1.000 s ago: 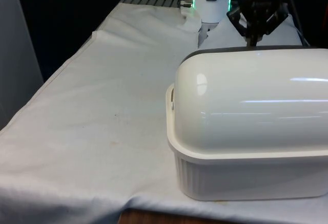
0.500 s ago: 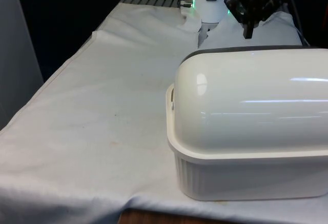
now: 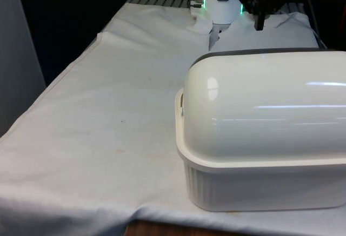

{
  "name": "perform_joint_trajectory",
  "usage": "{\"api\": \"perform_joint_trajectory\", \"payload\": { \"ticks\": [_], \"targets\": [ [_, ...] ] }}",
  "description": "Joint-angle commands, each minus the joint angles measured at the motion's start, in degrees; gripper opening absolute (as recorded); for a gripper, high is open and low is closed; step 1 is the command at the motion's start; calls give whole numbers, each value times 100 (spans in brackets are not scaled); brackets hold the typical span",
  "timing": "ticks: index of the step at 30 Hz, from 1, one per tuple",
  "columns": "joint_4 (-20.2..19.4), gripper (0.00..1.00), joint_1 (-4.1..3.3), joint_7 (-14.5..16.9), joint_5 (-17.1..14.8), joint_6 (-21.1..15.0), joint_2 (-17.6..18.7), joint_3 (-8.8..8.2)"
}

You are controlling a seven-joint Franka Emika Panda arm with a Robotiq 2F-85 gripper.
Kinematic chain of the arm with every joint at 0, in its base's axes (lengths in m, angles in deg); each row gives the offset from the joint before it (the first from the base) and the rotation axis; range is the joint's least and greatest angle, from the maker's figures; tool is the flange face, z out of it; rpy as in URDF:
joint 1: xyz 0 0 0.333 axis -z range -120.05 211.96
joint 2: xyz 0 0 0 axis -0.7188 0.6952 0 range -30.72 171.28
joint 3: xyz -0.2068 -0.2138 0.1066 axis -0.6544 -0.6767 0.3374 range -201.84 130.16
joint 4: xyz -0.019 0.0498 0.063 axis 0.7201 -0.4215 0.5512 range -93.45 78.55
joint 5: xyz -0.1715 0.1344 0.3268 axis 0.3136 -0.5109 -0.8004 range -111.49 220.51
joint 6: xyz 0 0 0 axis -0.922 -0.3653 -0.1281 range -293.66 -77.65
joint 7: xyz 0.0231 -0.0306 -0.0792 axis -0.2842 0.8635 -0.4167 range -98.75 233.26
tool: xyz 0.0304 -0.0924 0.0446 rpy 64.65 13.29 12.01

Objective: Open the lid, then close it.

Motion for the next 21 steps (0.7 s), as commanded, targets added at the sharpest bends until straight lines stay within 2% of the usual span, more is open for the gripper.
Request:
{"api": "perform_joint_trajectory", "payload": {
  "ticks": [1,16,18,20,21],
  "targets": [
    [-74,0,0,6,-23,-92,-52,6],
    [-126,0,0,0,-6,-69,-86,6],
    [-126,3,0,0,-6,-69,-86,6],
    [-126,11,0,0,0,-63,-86,6],
    [-126,11,0,0,-6,-69,-86,6]
  ]
}}
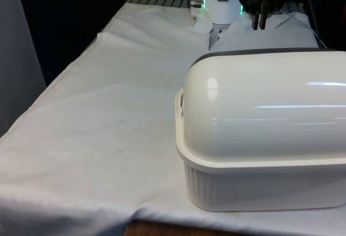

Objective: Open the lid, then close it.

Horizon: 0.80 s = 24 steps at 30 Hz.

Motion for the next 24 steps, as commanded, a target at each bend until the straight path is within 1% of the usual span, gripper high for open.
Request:
{"api": "perform_joint_trajectory", "payload": {
  "ticks": [1,2,7,8,9,15,16,17,24],
  "targets": [
    [0,18,0,0,-6,-6,0,0],
    [0,28,0,0,-6,0,0,0],
    [0,51,0,0,0,0,0,0],
    [0,51,0,0,0,0,0,0],
    [0,61,0,0,0,0,0,0],
    [0,88,0,0,0,0,0,0],
    [0,96,0,0,0,0,0,0],
    [6,100,0,0,0,0,0,0],
    [69,100,0,-57,6,-23,6,-6]
  ]
}}
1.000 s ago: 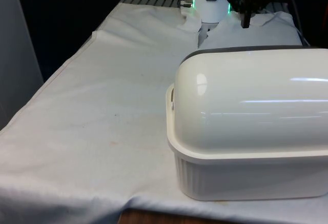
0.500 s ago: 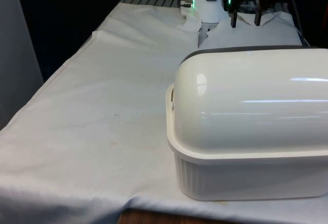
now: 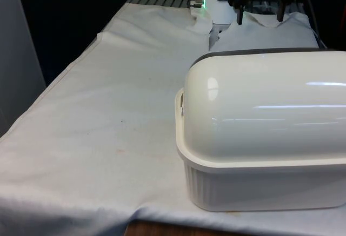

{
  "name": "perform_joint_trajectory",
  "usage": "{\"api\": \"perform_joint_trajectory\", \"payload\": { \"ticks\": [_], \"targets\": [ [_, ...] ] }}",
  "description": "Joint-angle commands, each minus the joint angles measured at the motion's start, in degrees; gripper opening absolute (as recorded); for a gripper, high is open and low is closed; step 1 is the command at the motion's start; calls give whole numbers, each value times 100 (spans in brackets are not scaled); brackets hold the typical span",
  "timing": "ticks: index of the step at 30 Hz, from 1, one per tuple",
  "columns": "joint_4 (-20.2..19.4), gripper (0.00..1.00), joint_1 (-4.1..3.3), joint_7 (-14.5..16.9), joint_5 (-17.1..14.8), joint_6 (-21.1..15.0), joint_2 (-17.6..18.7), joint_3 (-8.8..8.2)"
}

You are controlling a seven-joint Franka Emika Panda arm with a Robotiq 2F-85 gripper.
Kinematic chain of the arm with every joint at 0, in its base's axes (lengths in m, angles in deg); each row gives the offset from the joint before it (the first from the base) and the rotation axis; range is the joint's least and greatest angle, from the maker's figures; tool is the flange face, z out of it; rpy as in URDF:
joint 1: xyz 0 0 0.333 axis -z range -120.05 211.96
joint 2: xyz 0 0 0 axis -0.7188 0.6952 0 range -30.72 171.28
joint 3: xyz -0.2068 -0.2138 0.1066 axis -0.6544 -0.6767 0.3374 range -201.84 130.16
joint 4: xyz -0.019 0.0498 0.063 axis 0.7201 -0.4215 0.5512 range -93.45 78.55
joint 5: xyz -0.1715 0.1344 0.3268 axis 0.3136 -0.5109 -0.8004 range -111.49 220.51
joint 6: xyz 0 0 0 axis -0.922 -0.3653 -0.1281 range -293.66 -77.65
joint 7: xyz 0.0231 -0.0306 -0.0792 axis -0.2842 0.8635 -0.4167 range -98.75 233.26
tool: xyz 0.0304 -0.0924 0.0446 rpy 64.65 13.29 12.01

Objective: Open the lid, then close it.

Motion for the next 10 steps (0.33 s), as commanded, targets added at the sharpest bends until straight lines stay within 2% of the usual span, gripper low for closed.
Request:
{"api": "perform_joint_trajectory", "payload": {
  "ticks": [1,9,10],
  "targets": [
    [11,100,0,-11,0,0,0,0],
    [-17,100,-11,-229,-6,-292,-11,6],
    [11,100,0,-178,0,-201,0,6]
  ]
}}
